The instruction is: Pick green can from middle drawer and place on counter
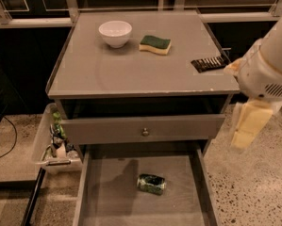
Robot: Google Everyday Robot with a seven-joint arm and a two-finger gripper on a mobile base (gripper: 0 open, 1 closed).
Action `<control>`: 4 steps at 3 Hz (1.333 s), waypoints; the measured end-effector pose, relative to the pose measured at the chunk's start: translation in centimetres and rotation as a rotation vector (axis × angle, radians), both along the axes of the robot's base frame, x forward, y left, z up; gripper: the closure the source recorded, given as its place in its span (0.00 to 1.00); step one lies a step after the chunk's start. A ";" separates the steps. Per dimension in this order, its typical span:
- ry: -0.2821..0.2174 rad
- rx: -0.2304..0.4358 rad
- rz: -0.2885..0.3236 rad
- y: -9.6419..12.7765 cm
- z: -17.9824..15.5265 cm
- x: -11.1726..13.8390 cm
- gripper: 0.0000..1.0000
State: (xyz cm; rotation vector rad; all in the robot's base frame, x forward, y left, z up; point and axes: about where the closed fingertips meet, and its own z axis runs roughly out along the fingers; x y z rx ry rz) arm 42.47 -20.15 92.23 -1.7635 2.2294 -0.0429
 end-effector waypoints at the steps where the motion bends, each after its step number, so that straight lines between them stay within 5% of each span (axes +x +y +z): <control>1: 0.007 0.038 0.079 0.5 -8.3 -2.2 0.00; 3: 0.021 0.055 0.085 0.8 -9.5 -2.3 0.00; 4: 0.085 0.150 0.088 2.5 -15.9 -2.2 0.00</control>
Offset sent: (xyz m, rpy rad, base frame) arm -0.0297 0.0025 -0.1174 0.0582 -0.0067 0.1235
